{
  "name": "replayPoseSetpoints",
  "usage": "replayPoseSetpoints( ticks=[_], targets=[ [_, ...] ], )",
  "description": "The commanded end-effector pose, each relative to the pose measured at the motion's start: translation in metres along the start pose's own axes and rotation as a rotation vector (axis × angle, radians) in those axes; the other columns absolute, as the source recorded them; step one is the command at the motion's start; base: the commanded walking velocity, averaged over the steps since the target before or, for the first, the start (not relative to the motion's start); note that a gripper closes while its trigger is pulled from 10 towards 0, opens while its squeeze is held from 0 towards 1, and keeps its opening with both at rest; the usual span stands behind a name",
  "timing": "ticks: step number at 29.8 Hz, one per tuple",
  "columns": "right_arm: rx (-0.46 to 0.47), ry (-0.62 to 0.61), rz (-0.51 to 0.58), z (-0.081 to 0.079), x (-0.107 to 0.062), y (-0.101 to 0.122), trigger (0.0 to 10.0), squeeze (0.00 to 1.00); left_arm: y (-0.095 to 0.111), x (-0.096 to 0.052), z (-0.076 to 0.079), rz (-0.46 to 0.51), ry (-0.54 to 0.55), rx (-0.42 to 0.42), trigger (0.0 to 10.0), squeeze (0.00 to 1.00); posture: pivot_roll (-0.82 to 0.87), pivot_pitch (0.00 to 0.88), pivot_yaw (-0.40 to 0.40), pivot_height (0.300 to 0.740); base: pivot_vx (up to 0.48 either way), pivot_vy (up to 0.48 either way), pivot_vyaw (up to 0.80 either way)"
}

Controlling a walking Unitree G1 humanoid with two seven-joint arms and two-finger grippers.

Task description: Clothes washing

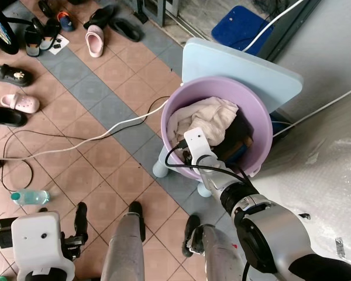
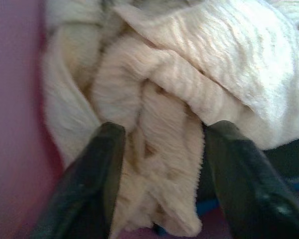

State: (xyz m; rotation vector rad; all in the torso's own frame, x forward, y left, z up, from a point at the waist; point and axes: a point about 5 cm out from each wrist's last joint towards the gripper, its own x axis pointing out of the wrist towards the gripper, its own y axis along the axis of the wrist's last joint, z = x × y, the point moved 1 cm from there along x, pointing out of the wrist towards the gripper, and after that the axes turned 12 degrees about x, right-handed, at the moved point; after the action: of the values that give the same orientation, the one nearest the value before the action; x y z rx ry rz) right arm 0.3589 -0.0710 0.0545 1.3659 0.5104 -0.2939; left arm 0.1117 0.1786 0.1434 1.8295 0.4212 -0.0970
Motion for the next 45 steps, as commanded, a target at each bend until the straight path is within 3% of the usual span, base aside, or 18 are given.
replayPoseSetpoints(
  ticks=[1, 16, 24, 25, 26, 27, 32, 37, 41, 45],
  targets=[
    [-0.009, -0.030, -0.083, 0.008, -0.001, -0.025, 0.0, 0.00, -0.004, -0.002, 0.001, -0.034, 0.010, 0.013, 10.0, 0.00, 0.44, 0.418, -0.092, 0.740, 0.000, 0.000, 0.00],
    [0.054, -0.034, -0.021, 0.011, 0.000, -0.014, 0.0, 0.00, -0.003, -0.004, 0.005, -0.044, 0.033, 0.000, 10.0, 0.00, 0.42, 0.433, -0.113, 0.740, 0.000, 0.000, 0.00],
    [0.138, 0.007, -0.002, 0.003, 0.000, -0.010, 0.0, 0.00, -0.003, -0.001, 0.005, -0.043, 0.042, 0.003, 10.0, 0.00, 0.42, 0.436, -0.111, 0.740, 0.000, 0.000, 0.00],
    [0.166, 0.091, 0.047, -0.005, -0.001, 0.001, 10.0, 0.00, -0.002, 0.001, 0.004, -0.031, 0.051, 0.005, 10.0, 0.00, 0.41, 0.432, -0.113, 0.740, 0.000, 0.000, 0.00],
    [0.166, 0.091, 0.047, -0.005, -0.001, 0.001, 10.0, 0.00, -0.002, 0.001, 0.004, -0.031, 0.051, 0.005, 10.0, 0.00, 0.41, 0.432, -0.113, 0.740, 0.000, 0.000, 0.00],
    [0.162, 0.142, 0.109, -0.007, -0.001, 0.012, 10.0, 1.00, 0.000, 0.002, 0.004, -0.018, 0.055, -0.003, 10.0, 0.00, 0.40, 0.420, -0.116, 0.740, 0.000, 0.000, 0.00],
    [0.145, 0.216, 0.227, -0.003, -0.004, 0.028, 10.0, 1.00, 0.000, 0.010, 0.009, -0.007, 0.053, -0.016, 10.0, 0.00, 0.37, 0.395, -0.122, 0.740, 0.000, 0.000, 0.00],
    [0.168, 0.206, 0.370, 0.030, -0.011, 0.034, 10.0, 1.00, 0.003, 0.034, 0.024, 0.060, 0.021, -0.056, 10.0, 0.00, 0.25, 0.318, -0.121, 0.740, 0.000, 0.000, 0.00],
    [0.165, 0.211, 0.455, 0.041, -0.021, 0.035, 10.0, 1.00, 0.003, 0.048, 0.029, 0.079, 0.025, -0.059, 10.0, 0.00, 0.21, 0.279, -0.117, 0.740, 0.000, 0.000, 0.00],
    [0.191, 0.211, 0.559, 0.050, -0.053, 0.026, 10.0, 1.00, 0.009, 0.066, 0.033, 0.142, 0.002, -0.077, 10.0, 0.00, 0.14, 0.193, -0.093, 0.740, 0.000, 0.000, 0.00]
  ],
)
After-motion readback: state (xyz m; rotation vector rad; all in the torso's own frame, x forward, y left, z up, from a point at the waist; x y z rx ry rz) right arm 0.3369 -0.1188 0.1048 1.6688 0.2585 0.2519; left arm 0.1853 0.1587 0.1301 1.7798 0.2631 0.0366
